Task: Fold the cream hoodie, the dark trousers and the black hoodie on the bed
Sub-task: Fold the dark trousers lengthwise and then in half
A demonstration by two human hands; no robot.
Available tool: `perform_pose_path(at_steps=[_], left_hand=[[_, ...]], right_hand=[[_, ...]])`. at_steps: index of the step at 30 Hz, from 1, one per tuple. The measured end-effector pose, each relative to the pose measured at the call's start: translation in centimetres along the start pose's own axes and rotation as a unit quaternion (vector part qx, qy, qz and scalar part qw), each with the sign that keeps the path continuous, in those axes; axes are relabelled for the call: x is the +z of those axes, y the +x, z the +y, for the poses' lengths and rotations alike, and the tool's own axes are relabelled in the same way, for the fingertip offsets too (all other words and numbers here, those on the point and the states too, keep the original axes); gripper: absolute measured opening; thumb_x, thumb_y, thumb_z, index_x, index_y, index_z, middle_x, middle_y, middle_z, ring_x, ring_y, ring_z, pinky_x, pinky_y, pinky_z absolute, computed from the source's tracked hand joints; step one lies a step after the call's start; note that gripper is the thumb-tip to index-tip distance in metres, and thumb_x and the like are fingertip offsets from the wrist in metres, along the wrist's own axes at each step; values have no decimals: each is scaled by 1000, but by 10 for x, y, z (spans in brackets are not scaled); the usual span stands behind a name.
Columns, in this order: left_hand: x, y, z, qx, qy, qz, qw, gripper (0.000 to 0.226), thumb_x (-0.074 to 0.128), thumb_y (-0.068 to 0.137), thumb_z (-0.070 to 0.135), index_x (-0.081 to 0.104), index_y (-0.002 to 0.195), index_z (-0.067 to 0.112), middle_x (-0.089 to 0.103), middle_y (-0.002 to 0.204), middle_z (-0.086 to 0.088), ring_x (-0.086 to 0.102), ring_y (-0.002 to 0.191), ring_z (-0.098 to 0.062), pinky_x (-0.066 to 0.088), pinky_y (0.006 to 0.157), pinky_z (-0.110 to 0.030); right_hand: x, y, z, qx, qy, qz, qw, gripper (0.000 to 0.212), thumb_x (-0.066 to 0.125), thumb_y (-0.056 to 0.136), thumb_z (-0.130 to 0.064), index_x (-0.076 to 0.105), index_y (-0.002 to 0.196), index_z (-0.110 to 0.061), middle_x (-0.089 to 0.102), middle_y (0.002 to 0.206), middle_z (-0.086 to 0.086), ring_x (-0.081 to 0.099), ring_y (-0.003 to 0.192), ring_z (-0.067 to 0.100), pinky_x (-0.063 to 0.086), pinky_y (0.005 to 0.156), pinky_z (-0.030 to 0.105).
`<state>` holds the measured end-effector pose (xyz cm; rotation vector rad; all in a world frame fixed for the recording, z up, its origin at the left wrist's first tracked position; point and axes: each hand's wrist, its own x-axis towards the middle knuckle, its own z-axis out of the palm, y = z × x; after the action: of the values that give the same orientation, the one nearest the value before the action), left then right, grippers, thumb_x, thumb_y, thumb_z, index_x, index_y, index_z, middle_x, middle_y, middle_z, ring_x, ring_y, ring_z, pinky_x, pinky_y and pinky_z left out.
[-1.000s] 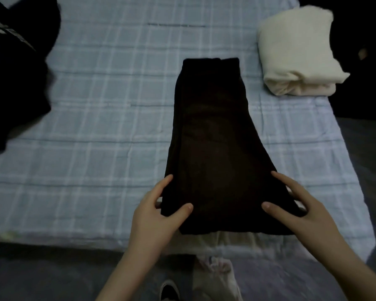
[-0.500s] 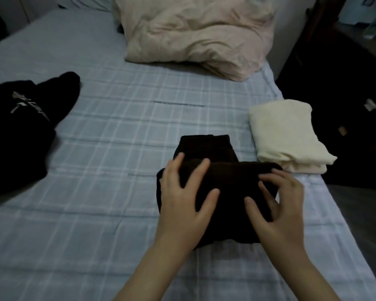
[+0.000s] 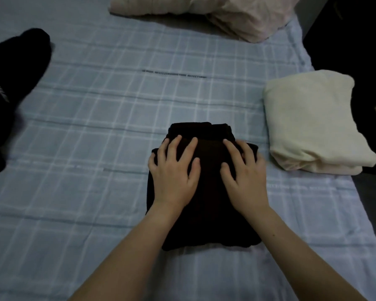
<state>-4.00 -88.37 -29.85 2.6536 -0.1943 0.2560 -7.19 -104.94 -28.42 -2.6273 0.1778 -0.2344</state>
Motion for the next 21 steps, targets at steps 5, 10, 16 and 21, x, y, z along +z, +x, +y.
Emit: perform_pose_path(at_steps=[5, 10, 16, 21], left_hand=[[10, 14, -4, -23, 14, -9, 1000, 51, 33, 96, 42, 47, 144, 32, 48, 147, -3, 40, 136, -27, 35, 104, -51], [7, 11, -4, -26, 14, -2, 1000, 52, 33, 95, 40, 47, 144, 29, 49, 146, -4, 41, 135, -27, 37, 104, -52], [15, 11, -13, -37, -31, 8, 999, 54, 33, 95, 39, 44, 147, 28, 49, 145, -3, 42, 131, -25, 40, 103, -54], [1, 13, -11, -28, -67, -21, 997, 55, 28, 96, 41, 39, 149, 33, 43, 149, 2, 36, 135, -20, 36, 107, -50]], right_hand=[[10, 13, 1, 20, -41, -12, 999, 59, 30, 93, -48, 39, 150, -33, 37, 157, 4, 36, 137, 34, 20, 118, 47], [11, 5, -4, 45, -47, 5, 998, 61, 32, 93, -48, 34, 153, -35, 30, 161, 1, 8, 150, 40, 9, 122, 36], [19, 13, 7, 36, -5, -33, 999, 62, 29, 92, -51, 29, 152, -39, 27, 162, -2, 8, 151, 33, 13, 121, 38], [8, 13, 6, 39, 29, -52, 997, 64, 23, 91, -55, 24, 154, -42, 21, 164, -5, 4, 151, 30, 9, 122, 39]])
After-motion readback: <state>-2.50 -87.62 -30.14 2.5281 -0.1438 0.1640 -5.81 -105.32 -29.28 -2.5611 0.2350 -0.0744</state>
